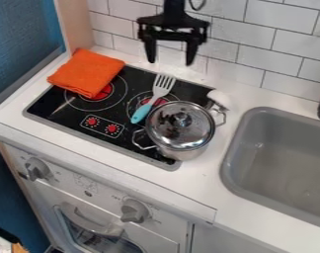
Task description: Move the orange cloth to the bottom corner of the burners
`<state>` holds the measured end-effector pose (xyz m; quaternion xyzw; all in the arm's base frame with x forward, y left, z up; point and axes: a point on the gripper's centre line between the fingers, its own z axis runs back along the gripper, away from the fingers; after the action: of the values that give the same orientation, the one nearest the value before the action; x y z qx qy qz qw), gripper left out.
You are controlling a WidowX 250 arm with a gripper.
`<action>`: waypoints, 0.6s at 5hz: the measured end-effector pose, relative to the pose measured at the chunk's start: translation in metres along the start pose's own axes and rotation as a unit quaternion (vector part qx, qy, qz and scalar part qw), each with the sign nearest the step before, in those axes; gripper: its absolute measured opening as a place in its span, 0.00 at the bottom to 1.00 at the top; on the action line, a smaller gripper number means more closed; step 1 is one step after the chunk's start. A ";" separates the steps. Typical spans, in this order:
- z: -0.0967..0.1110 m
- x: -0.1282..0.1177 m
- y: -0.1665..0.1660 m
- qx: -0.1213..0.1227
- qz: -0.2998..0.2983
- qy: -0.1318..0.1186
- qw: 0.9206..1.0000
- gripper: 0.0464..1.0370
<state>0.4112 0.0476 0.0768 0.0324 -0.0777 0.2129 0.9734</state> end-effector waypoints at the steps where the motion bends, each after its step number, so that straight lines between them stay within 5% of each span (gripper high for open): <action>1: -0.002 0.010 0.036 0.020 0.066 -0.008 0.998 0.96; 3: -0.011 0.040 0.103 0.066 0.189 -0.014 0.980 0.96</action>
<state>0.4057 0.1586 0.0758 0.0849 -0.0822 0.3976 0.9099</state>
